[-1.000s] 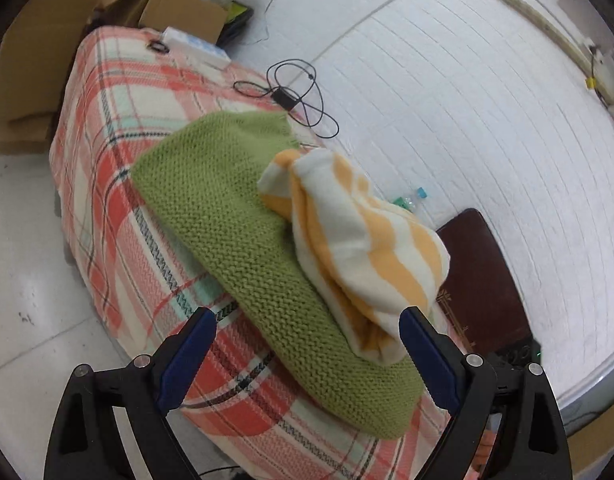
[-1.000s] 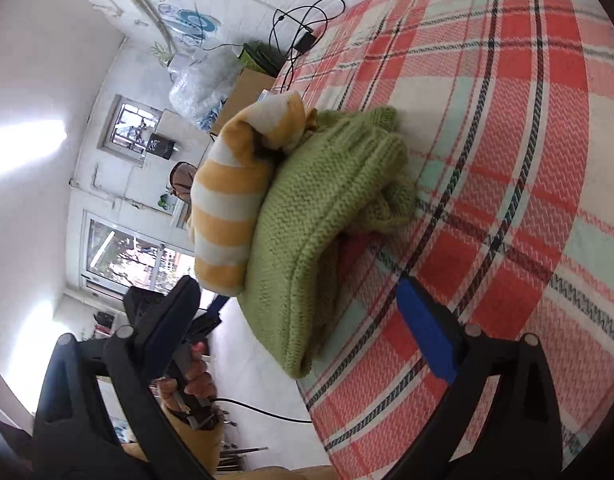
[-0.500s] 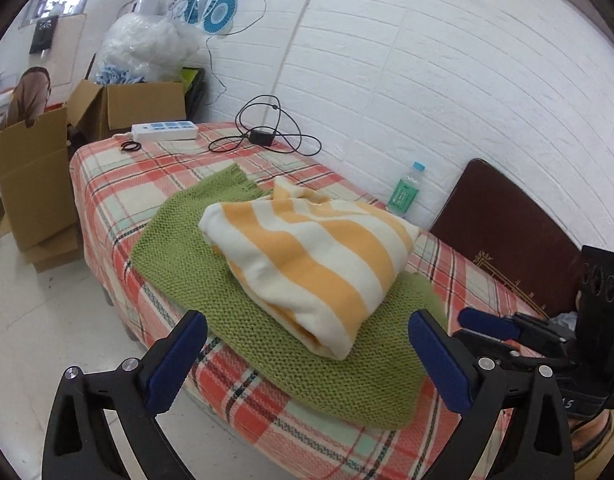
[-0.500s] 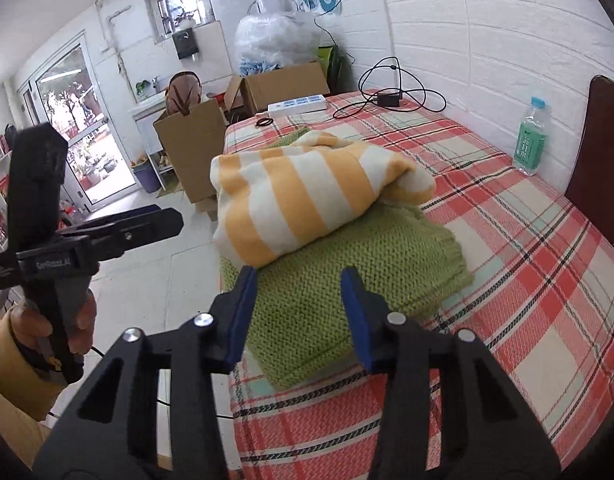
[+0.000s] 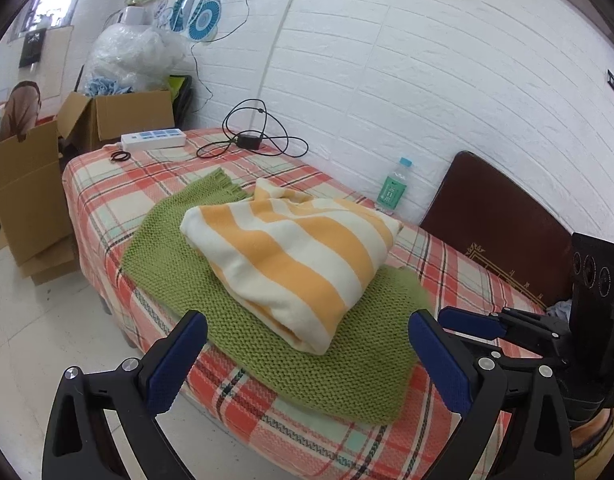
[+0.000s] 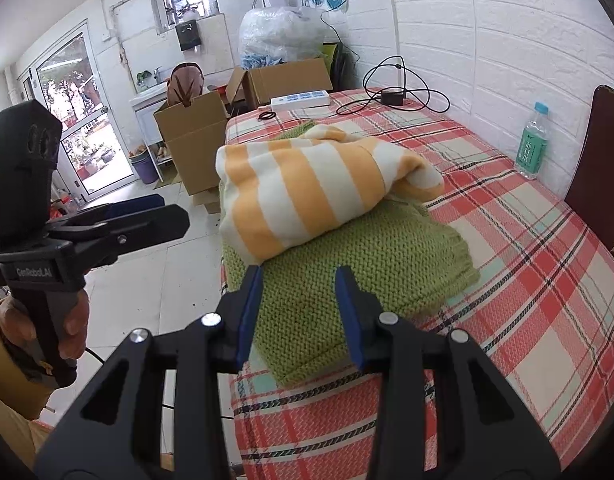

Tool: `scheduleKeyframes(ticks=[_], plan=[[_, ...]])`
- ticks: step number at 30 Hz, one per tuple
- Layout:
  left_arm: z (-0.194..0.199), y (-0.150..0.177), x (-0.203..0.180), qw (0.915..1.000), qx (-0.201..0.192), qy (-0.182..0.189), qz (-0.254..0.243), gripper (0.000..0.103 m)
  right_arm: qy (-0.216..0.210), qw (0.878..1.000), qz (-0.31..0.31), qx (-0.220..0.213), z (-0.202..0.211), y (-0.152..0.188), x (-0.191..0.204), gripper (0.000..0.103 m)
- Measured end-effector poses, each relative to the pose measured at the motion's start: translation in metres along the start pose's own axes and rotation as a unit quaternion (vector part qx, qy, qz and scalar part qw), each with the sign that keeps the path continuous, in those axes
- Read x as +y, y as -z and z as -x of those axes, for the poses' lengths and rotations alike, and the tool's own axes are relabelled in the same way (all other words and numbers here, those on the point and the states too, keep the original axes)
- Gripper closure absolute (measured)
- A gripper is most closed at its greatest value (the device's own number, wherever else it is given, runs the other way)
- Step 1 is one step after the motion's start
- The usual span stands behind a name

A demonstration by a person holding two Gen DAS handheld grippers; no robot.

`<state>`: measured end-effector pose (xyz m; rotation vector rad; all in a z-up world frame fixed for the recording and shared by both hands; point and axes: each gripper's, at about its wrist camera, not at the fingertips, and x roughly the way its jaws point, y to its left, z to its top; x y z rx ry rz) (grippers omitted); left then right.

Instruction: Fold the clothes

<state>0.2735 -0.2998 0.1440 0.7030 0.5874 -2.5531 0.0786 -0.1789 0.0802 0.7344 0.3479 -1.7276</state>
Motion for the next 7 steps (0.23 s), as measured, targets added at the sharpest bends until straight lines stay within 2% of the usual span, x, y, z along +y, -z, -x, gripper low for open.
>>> scheduleKeyframes(ticks=[3,7], plan=[[0.001,0.001,-0.008,0.9996,-0.004,-0.02,-0.02,0.002,0.0,1.0,-0.001,-0.002,0.001,0.0,0.0,0.062],[0.002,0.0,-0.018,0.9992,-0.006,-0.022,-0.031,0.002,0.003,1.0,-0.003,-0.005,0.003,0.0,-0.001,0.062]])
